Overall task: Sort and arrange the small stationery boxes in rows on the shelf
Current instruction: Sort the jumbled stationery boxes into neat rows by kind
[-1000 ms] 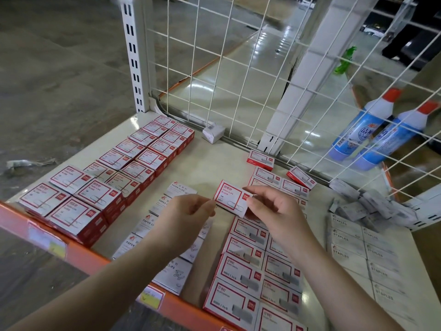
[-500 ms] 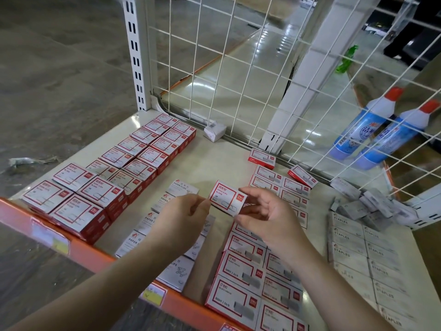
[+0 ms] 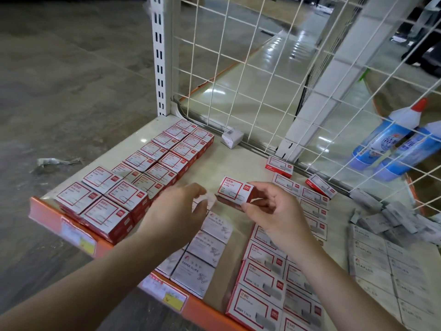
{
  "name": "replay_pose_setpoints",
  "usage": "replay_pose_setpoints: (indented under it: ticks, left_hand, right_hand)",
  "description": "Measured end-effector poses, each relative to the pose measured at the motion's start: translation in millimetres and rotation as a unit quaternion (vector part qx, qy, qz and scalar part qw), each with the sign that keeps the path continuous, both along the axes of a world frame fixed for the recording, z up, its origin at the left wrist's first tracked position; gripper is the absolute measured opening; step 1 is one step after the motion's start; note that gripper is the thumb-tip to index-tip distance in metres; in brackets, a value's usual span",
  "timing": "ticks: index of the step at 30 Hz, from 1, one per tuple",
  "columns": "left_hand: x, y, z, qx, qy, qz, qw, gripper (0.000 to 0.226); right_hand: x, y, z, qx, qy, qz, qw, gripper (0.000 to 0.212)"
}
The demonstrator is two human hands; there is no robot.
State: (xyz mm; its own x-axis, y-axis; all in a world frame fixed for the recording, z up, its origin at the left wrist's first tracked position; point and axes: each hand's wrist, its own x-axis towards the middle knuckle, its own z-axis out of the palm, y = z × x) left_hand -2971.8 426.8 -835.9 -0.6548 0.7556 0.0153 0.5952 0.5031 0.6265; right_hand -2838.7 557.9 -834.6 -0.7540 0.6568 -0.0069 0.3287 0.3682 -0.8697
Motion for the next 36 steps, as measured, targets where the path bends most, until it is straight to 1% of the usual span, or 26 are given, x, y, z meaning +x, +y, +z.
replay_pose_setpoints:
  ticks: [6, 9, 12, 17, 21, 26, 29, 33, 36]
  left_hand:
    - [-36.4, -21.9, 6.2, -0.077, 0.103, 0.045, 0.991, 0.033]
    - [-50.9, -39.2, 9.0, -0.117, 0.129, 0.068, 0.982, 0.037]
    - [-62.0, -52.5, 8.3, -0.142, 0.132, 0.081, 0.978, 0.036]
    - [-75.9, -66.7, 3.9, -0.133, 0.128, 0.099, 0.978, 0.032]
    - [-83.8, -75.1, -1.9, -0.108, 0.119, 0.098, 0.982, 0.033]
    - [-83.9, -78.6, -6.4, -0.113, 0.123, 0.082, 0.982, 0.035]
    - [-82.0, -78.7, -8.0, -0.114, 0.118, 0.08, 0.983, 0.037]
    - [-84.2, -78.9, -8.3, -0.109, 0.119, 0.082, 0.983, 0.037]
    - [-87.1, -77.7, -7.7, -0.111, 0.119, 0.083, 0.983, 0.037]
  right_hand:
    - [-40.4, -4.0, -7.6, 0.039, -0.019, 0.011, 0.999, 0.024]
    - [-63.8, -9.4, -9.2, 0.061, -0.014, 0.02, 0.998, 0.025]
    - [-87.4, -15.2, -12.7, 0.067, 0.004, 0.023, 0.997, 0.023]
    - [-121.8, -25.7, -18.3, 0.059, 0.003, 0.048, 0.997, 0.018]
    - [-144.7, -34.8, -25.7, 0.071, -0.005, 0.066, 0.995, 0.034]
    - [-171.2, -46.8, -29.9, 0.119, -0.003, 0.088, 0.989, 0.04]
    - [-183.9, -53.0, -29.7, 0.132, -0.009, 0.103, 0.986, 0.038]
    - [-190.9, -56.1, -32.2, 0.118, -0.014, 0.115, 0.986, 0.035]
    - [-191.7, -52.3, -35.4, 0.113, -0.04, 0.12, 0.986, 0.036]
